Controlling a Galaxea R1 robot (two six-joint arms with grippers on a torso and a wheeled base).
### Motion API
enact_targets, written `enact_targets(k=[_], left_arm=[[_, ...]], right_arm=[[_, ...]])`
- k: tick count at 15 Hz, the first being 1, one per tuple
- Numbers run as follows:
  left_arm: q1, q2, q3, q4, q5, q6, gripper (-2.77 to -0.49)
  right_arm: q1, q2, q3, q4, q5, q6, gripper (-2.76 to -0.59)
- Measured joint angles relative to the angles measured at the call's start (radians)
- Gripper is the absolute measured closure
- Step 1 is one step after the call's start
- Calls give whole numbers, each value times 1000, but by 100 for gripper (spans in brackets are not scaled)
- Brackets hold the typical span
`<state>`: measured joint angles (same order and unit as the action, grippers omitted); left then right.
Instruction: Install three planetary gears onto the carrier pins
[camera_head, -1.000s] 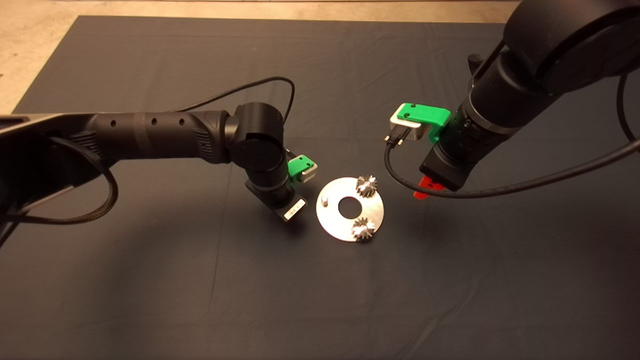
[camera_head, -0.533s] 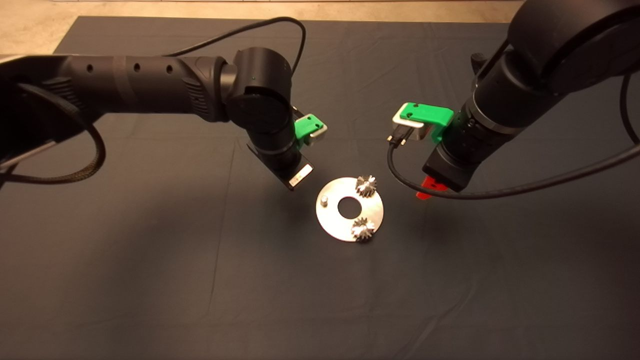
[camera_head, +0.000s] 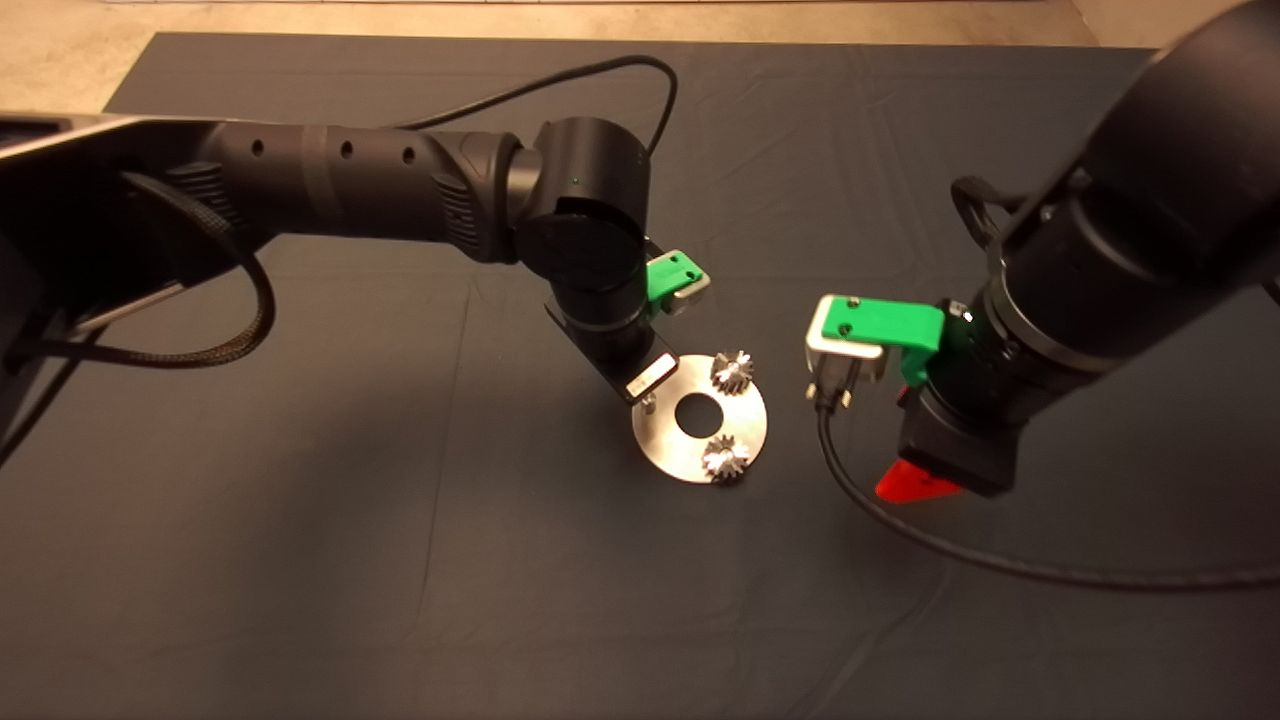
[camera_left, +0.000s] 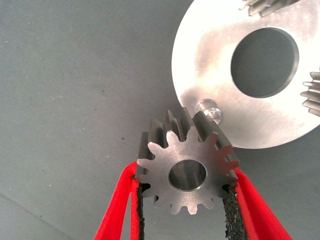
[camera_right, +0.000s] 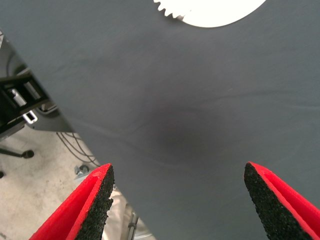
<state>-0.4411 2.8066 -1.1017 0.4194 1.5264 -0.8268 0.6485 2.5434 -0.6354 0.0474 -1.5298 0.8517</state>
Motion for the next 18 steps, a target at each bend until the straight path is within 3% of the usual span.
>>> enact_targets(k=[3,7,13,16,18], left_arm=[[0,11,0,0,1,0,-76],[0,25,-3,1,0,0,-76],[5,27,-3,5,1,-1,-76],[52,30,-2,18,0,-2,-76],[93,31,-2,51,0,-2,-76]], right_arm=[[0,6,64,7,0,68,-191],[-12,30,100,12,-3,134,-191],[-14,68,117,13,-1,173,-191],[-24,86,124,13,-2,193,-191],[-45,92,130,13,-1,197,-191]])
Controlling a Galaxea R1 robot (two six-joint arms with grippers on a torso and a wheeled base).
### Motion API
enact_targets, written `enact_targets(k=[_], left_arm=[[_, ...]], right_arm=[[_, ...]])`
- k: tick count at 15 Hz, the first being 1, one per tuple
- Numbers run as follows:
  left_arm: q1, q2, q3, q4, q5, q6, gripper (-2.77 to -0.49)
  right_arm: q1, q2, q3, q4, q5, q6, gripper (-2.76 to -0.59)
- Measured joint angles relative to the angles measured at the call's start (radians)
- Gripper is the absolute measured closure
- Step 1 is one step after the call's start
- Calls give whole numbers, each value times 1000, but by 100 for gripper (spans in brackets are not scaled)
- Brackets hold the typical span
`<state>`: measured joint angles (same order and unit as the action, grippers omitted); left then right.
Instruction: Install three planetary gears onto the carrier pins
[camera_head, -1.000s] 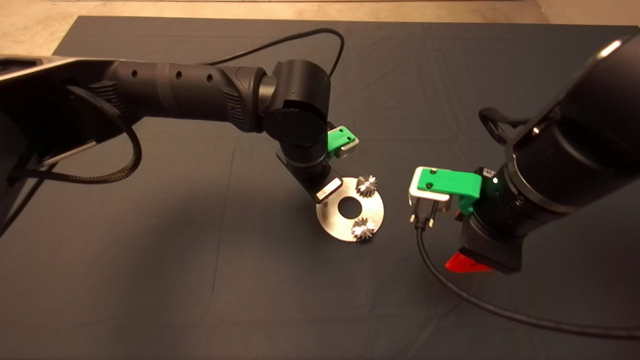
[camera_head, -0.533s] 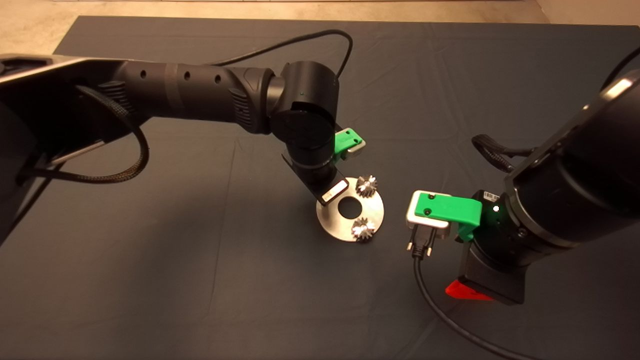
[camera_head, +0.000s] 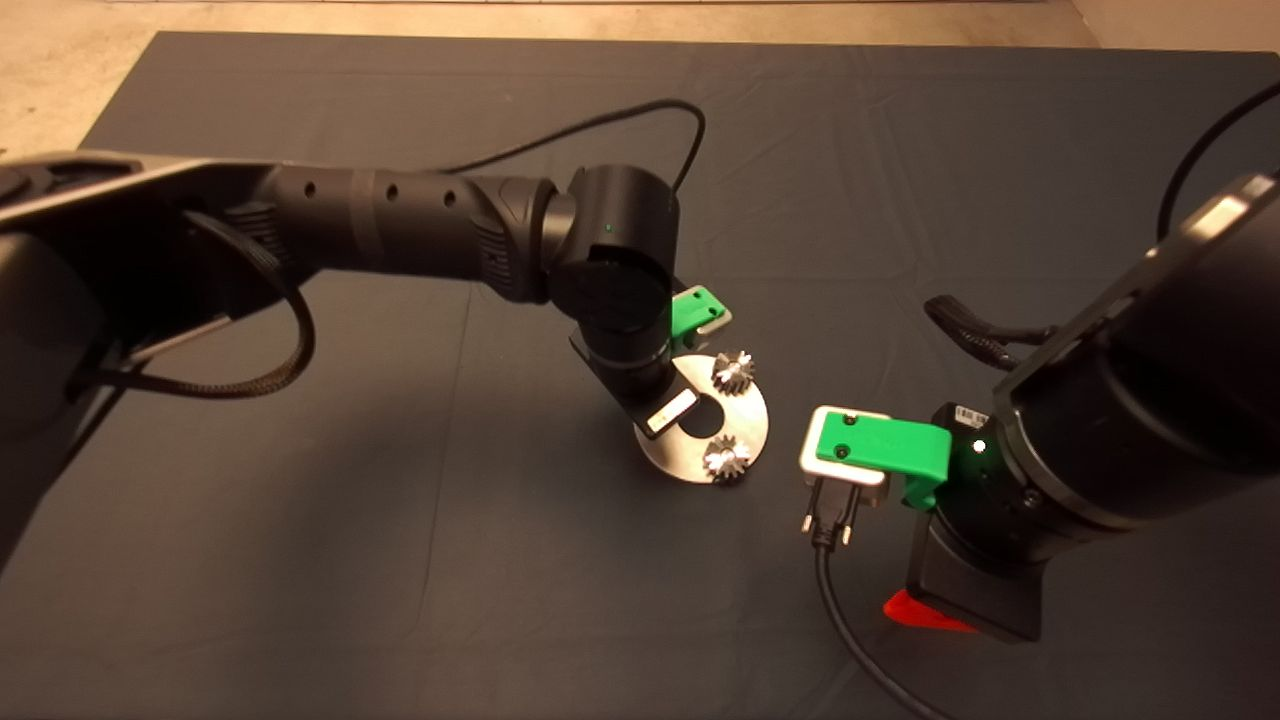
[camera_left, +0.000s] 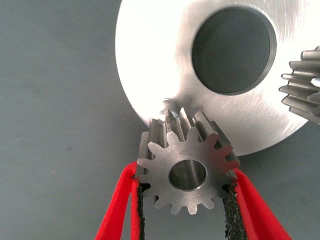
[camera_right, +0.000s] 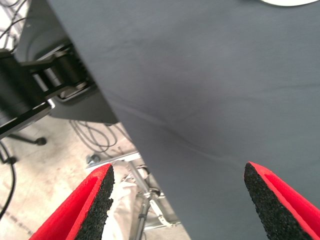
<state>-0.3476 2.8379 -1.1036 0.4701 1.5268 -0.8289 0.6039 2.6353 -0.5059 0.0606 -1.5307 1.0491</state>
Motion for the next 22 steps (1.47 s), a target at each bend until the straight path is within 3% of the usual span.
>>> enact_targets(k=[1,7,18,22], left_arm=[[16,3,1,15,6,-1,-76],[21,16,4,35,4,-1,-75],[18,22,-15,43,3,19,-75],[9,21,-34,64,-1,26,-75]], right_arm=[[-6,0,4,0,0,0,-191],[-9,3,8,0,-1,4,-191],[-9,5,10,0,-1,4,-191],[-9,5,10,0,-1,6,-191]])
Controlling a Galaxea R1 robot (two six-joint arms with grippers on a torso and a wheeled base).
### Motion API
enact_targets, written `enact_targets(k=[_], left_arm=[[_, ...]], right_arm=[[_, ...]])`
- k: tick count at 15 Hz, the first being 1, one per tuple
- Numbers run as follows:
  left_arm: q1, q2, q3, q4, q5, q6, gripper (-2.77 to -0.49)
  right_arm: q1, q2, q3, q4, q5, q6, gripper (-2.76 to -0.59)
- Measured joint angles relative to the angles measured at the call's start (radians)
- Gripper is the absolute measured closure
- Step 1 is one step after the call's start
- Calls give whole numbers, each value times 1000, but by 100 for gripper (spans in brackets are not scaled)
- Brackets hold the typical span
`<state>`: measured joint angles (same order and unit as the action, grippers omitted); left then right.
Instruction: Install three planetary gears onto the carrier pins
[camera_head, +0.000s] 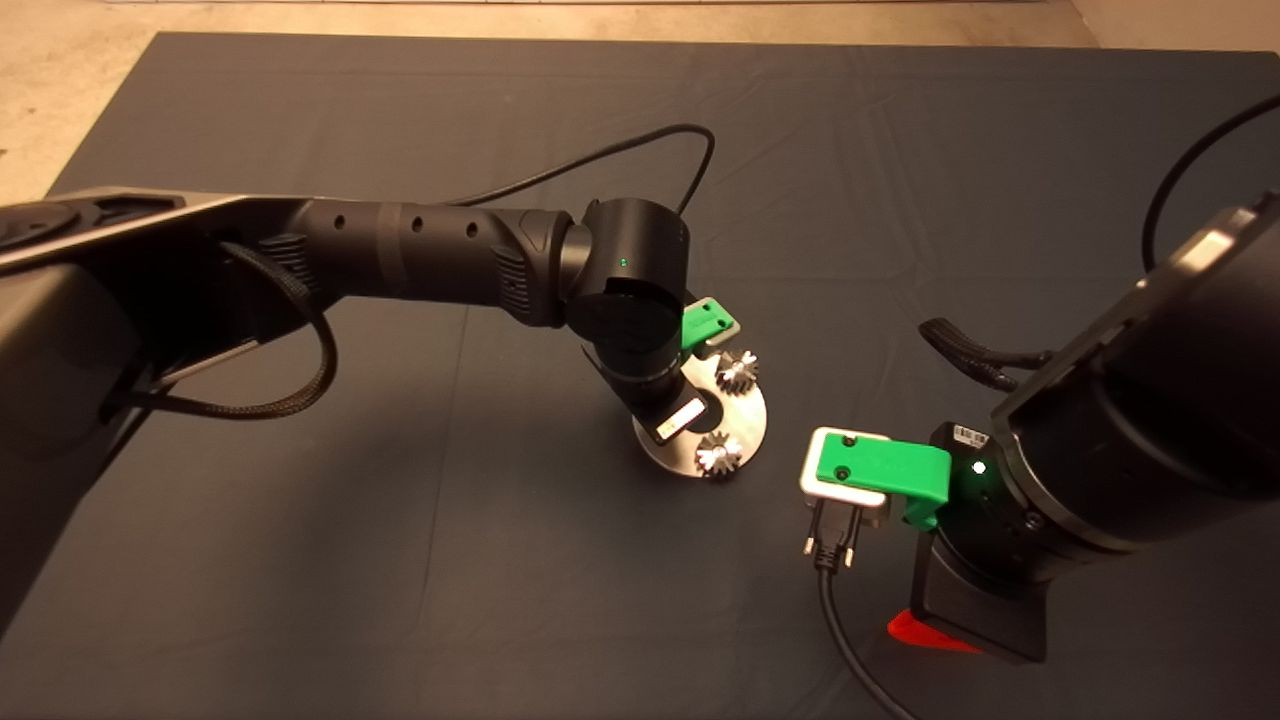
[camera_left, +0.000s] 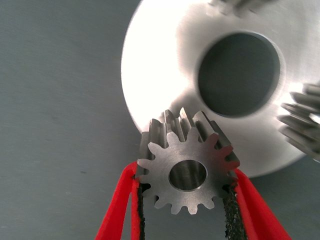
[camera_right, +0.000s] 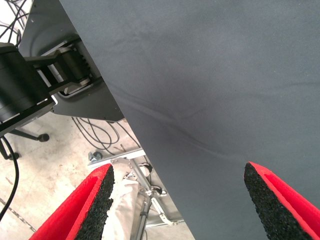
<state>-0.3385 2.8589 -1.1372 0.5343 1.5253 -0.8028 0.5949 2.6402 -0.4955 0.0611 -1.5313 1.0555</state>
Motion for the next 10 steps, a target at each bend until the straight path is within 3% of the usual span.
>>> enact_targets(k=[2,7,10], left_arm=[[-18,-5,-7,16,2,1,-75],[-77,-8,-7,15,2,7,-75],[-84,-8,-7,12,2,7,-75]], right_arm=[[-1,0,0,0,-1,1,-191],[-5,0,0,0,0,1,-191],[-5,0,0,0,0,0,-191]])
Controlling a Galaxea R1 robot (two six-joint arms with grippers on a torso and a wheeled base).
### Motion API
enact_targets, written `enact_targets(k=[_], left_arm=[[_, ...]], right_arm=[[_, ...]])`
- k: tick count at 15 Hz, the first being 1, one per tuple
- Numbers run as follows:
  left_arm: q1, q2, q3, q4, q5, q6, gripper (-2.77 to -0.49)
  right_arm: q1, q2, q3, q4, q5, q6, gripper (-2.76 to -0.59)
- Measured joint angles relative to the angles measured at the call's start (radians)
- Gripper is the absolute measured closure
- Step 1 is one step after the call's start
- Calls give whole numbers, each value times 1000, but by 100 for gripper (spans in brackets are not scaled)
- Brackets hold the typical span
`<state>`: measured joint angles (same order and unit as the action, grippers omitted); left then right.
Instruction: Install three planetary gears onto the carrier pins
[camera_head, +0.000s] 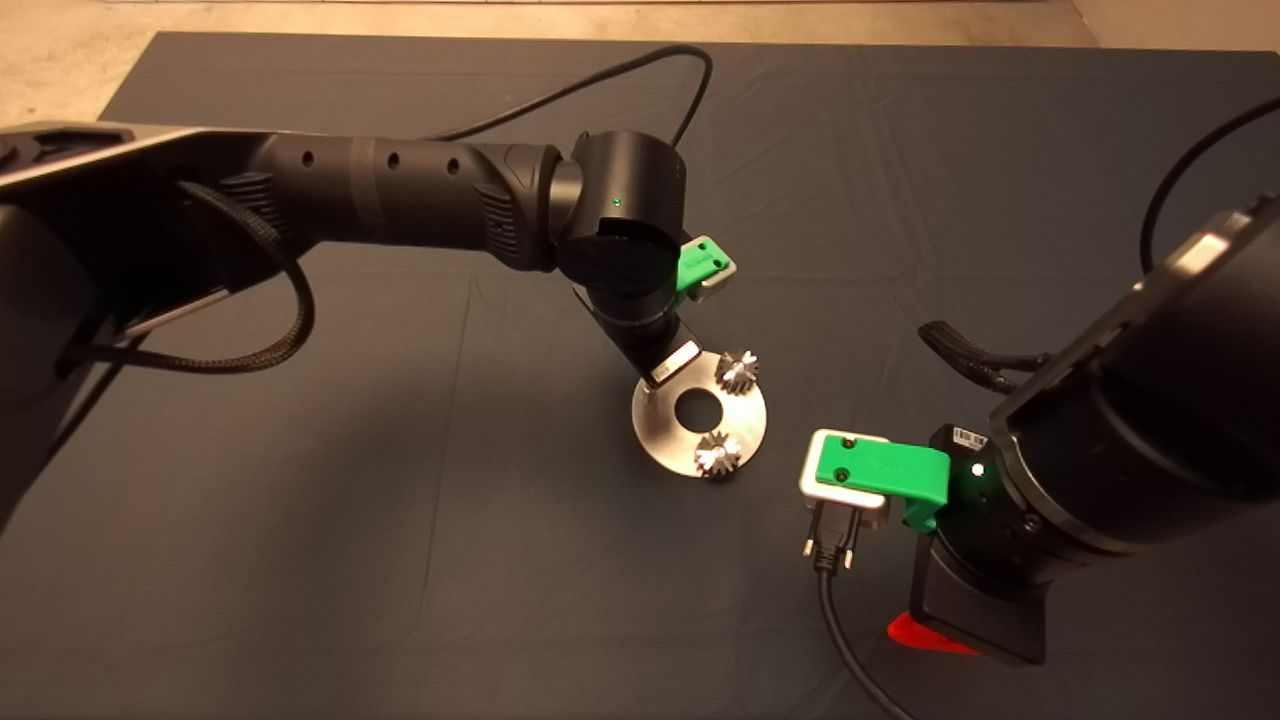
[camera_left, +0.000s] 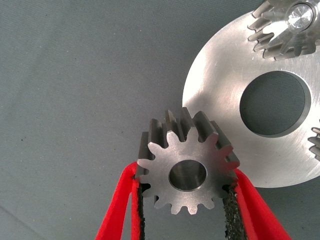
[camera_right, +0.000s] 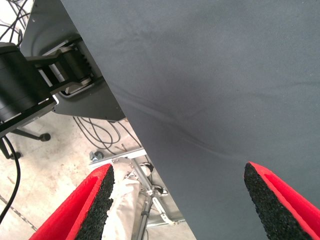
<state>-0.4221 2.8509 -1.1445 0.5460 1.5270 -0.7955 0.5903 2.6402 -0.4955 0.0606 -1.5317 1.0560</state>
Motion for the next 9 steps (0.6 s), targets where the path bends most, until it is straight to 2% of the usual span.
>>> enact_targets(k=[4,9], left_arm=[[-6,0,0,-7,0,0,-75],[-11,0,0,-45,0,1,-75]], right_arm=[[0,0,-3,0,0,0,-191],[0,0,-10,0,0,0,-191]])
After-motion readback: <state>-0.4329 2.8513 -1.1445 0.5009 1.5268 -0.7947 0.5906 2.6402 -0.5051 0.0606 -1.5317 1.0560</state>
